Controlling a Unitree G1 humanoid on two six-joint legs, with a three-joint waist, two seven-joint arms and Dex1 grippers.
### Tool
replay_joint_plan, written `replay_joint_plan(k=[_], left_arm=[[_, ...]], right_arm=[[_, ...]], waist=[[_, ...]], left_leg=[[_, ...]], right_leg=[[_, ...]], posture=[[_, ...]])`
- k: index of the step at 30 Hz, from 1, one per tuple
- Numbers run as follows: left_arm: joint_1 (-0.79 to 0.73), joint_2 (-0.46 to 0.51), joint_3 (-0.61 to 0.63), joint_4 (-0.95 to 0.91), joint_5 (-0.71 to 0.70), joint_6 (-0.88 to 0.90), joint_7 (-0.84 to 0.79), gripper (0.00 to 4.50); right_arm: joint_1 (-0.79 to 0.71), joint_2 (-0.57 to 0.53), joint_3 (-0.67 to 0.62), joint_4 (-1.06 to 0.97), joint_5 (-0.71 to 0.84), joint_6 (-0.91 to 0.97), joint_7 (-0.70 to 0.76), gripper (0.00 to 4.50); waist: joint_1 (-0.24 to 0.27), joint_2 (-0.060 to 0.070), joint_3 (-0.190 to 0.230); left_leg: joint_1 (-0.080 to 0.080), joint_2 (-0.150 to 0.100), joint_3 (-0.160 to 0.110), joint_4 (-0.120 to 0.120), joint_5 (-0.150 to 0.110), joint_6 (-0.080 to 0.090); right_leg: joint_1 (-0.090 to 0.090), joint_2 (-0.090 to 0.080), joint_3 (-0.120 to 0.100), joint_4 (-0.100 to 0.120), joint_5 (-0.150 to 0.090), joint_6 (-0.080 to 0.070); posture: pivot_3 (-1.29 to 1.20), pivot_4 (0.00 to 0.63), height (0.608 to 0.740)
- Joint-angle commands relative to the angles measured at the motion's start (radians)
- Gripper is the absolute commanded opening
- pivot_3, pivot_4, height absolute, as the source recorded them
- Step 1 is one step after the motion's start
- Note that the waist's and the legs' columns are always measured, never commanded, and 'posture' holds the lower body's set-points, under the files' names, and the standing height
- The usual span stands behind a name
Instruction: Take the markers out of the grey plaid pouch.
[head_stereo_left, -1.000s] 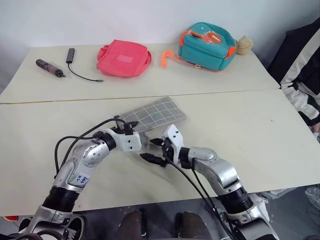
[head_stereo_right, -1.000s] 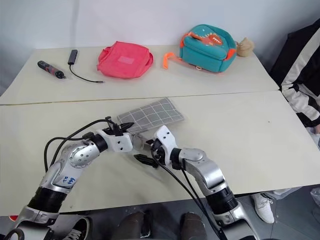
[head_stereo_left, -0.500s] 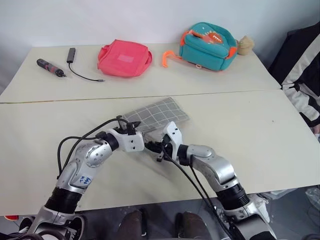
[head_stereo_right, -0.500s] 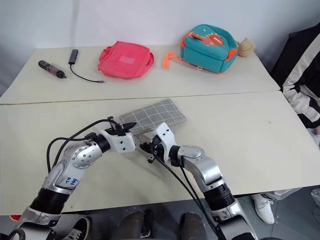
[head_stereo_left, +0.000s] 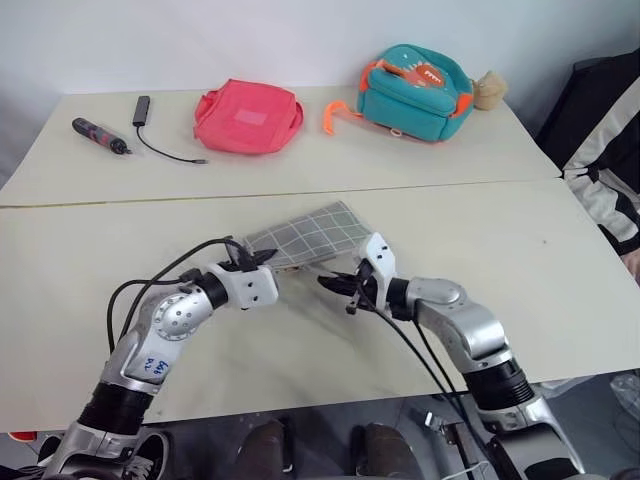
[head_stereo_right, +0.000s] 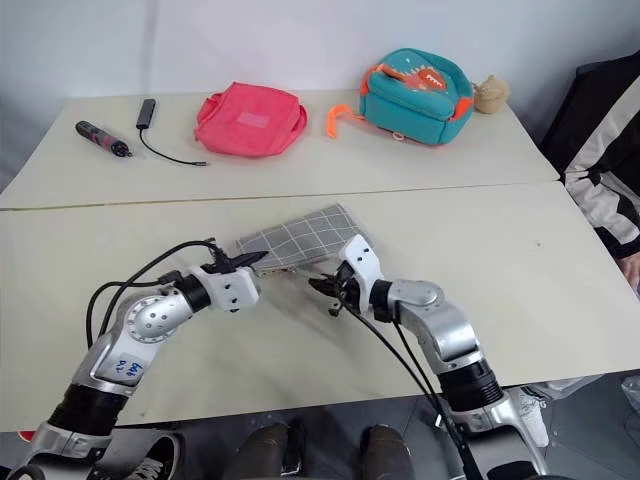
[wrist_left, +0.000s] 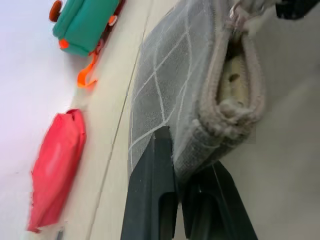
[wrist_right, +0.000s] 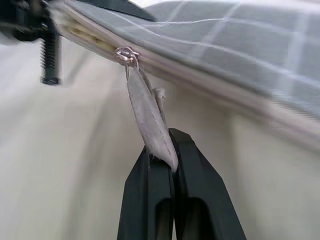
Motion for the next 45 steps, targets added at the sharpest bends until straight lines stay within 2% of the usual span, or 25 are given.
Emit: replay_joint_plan(k=[1, 10, 17, 23, 26, 29, 32, 38, 41, 45], left_arm=[[0.001, 0.061, 0.073, 0.033, -0.03, -0.042, 0.002, 0.0], [0.038, 0.079, 0.117, 0.053, -0.108, -0.081, 0.001, 0.0], [0.073, 0.092, 0.138, 0.052, -0.145, -0.109, -0.017, 0.0], [0.079, 0.073, 0.139, 0.038, -0.243, -0.1, -0.073, 0.0], [0.077, 0.065, 0.13, 0.029, -0.244, -0.089, -0.078, 0.0], [0.071, 0.052, 0.135, 0.027, -0.255, -0.062, -0.08, 0.0], [0.066, 0.046, 0.127, 0.023, -0.256, -0.051, -0.086, 0.0], [0.052, 0.032, 0.116, 0.031, -0.263, -0.042, -0.102, 0.0], [0.038, 0.009, 0.109, 0.017, -0.302, 0.003, -0.128, 0.0], [0.02, -0.015, 0.101, -0.031, -0.365, 0.112, -0.181, 0.0]], right_arm=[[-0.028, -0.061, -0.062, 0.015, -0.001, -0.038, 0.036, 0.04], [-0.056, -0.185, -0.106, 0.173, -0.052, -0.148, 0.083, 0.04], [-0.075, -0.215, -0.12, 0.25, -0.083, -0.204, 0.088, 0.04], [-0.093, -0.215, -0.13, 0.288, -0.084, -0.23, 0.106, 0.04], [-0.083, -0.202, -0.141, 0.251, -0.049, -0.203, 0.132, 0.69], [-0.056, -0.229, -0.155, 0.181, -0.011, -0.155, 0.178, 1.77], [-0.02, -0.3, -0.17, 0.069, 0.067, -0.087, 0.291, 2.75], [-0.078, -0.291, -0.245, 0.053, 0.08, -0.147, 0.246, 2.75], [-0.104, -0.248, -0.253, 0.027, 0.103, -0.173, 0.236, 2.13], [-0.08, -0.208, -0.129, -0.051, -0.005, -0.322, 0.252, 0.74]], waist=[[0.0, 0.0, 0.0], [0.001, 0.0, 0.0], [-0.001, 0.0, 0.0], [0.0, 0.0, 0.0], [0.0, 0.0, 0.0], [0.001, 0.0, 0.0], [0.005, 0.0, 0.0], [0.0, 0.0, 0.0], [0.001, 0.0, 0.0], [0.001, 0.0, 0.0]], left_leg=[[0.0, 0.0, 0.0, 0.0, 0.0, 0.0], [0.0, 0.0, 0.0, 0.0, 0.0, 0.001], [0.0, 0.0, 0.0, 0.0, 0.0, 0.0], [0.0, 0.0, 0.0, 0.001, 0.0, 0.001], [0.0, 0.0, 0.0, 0.001, 0.0, 0.001], [0.0, 0.0, 0.0, 0.001, 0.0, 0.001], [0.0, 0.0, 0.0, 0.001, 0.0, 0.001], [0.0, 0.0, 0.0, 0.002, 0.0, 0.001], [0.0, 0.0, 0.0, 0.001, 0.0, 0.001], [0.0, 0.0, 0.0, 0.001, 0.0, 0.001]], right_leg=[[0.0, 0.0, 0.0, 0.0, 0.0, 0.0], [0.001, 0.0, -0.002, -0.001, 0.0, 0.0], [0.001, 0.0, -0.002, 0.0, 0.0, 0.0], [0.001, 0.0, -0.002, 0.0, 0.0, 0.0], [0.001, 0.0, -0.002, -0.001, 0.0, 0.0], [0.002, 0.0, -0.002, -0.001, 0.0, 0.0], [0.002, 0.0, -0.002, -0.001, 0.0, 0.0], [0.002, 0.0, -0.002, -0.001, 0.001, 0.001], [0.002, 0.0, -0.003, -0.001, 0.0, 0.001], [0.002, 0.0, -0.003, -0.001, 0.001, 0.001]], posture=[[0.0, 0.15, 0.74], [0.0, 0.15, 0.74], [0.0, 0.15, 0.74], [0.0, 0.15, 0.74], [0.0, 0.15, 0.74], [0.0, 0.15, 0.74], [0.0, 0.15, 0.74], [0.0, 0.15, 0.74], [0.0, 0.15, 0.74], [0.0, 0.15, 0.74]])
